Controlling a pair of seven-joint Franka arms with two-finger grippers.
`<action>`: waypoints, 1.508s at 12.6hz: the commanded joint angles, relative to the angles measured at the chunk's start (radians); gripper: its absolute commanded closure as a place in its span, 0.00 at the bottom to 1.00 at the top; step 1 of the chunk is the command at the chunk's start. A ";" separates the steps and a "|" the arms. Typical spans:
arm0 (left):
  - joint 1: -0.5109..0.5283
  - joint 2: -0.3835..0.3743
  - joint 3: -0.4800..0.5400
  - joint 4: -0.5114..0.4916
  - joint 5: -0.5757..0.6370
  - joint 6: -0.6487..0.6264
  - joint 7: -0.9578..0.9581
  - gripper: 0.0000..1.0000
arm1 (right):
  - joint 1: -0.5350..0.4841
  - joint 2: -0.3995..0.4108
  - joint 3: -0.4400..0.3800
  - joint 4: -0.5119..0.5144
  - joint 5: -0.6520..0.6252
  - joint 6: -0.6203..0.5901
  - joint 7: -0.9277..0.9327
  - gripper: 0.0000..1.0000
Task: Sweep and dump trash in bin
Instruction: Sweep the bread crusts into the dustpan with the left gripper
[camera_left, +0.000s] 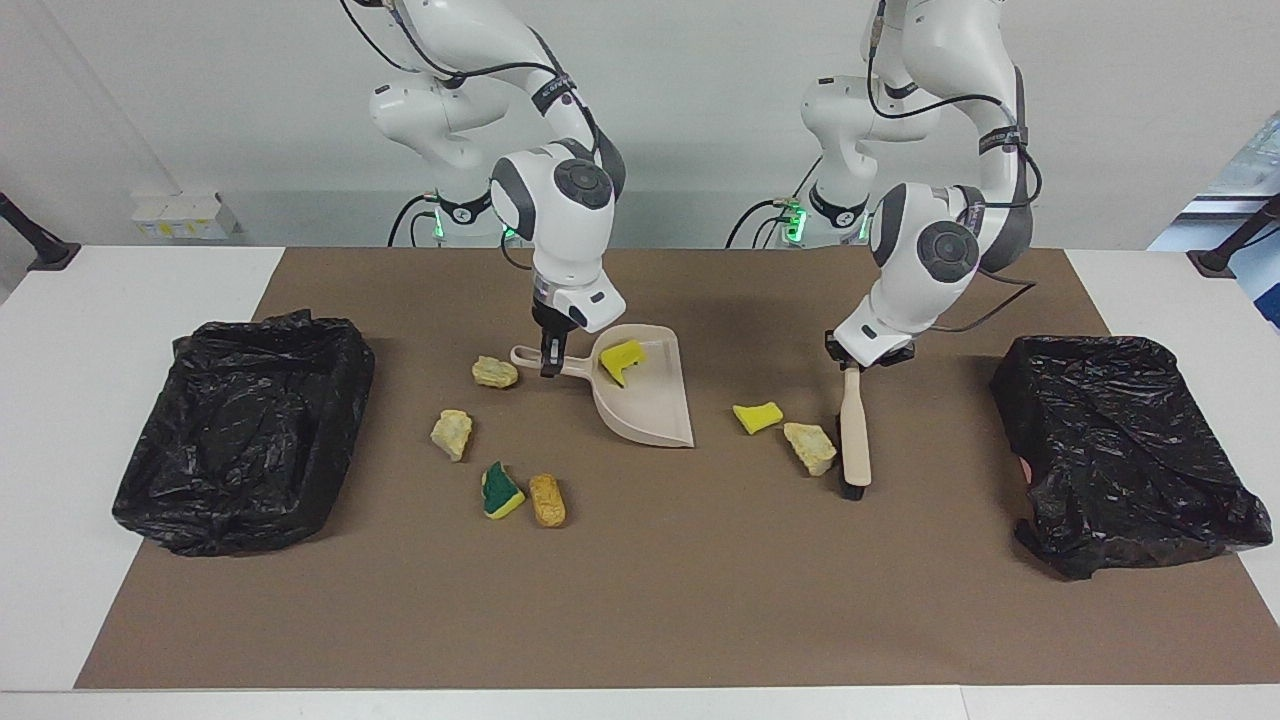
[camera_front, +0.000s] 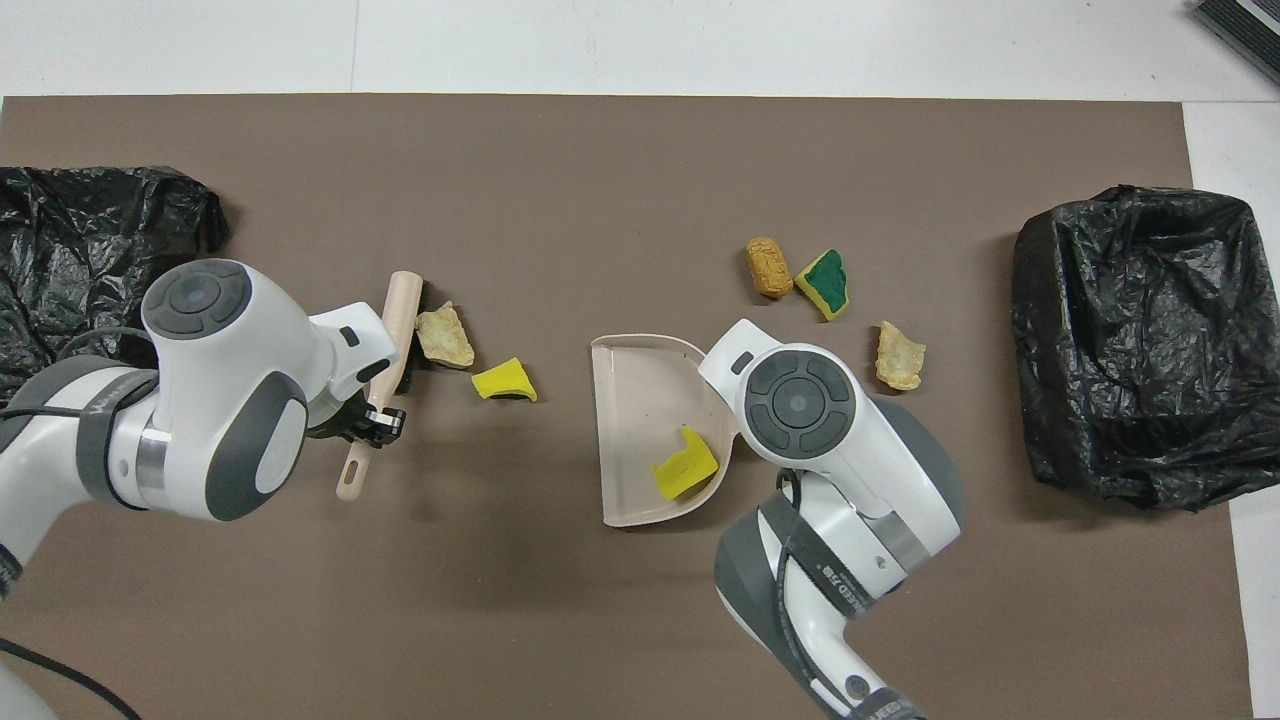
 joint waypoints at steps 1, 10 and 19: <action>-0.092 -0.032 0.005 -0.039 0.002 0.008 0.025 1.00 | 0.003 0.024 0.008 -0.015 -0.017 0.054 0.081 1.00; -0.381 -0.080 0.006 -0.051 -0.174 -0.001 -0.252 1.00 | 0.040 0.059 0.008 -0.012 -0.017 0.097 0.142 1.00; -0.393 -0.156 0.005 0.030 -0.171 -0.270 -0.745 1.00 | -0.023 -0.005 0.008 0.028 -0.001 -0.008 0.023 1.00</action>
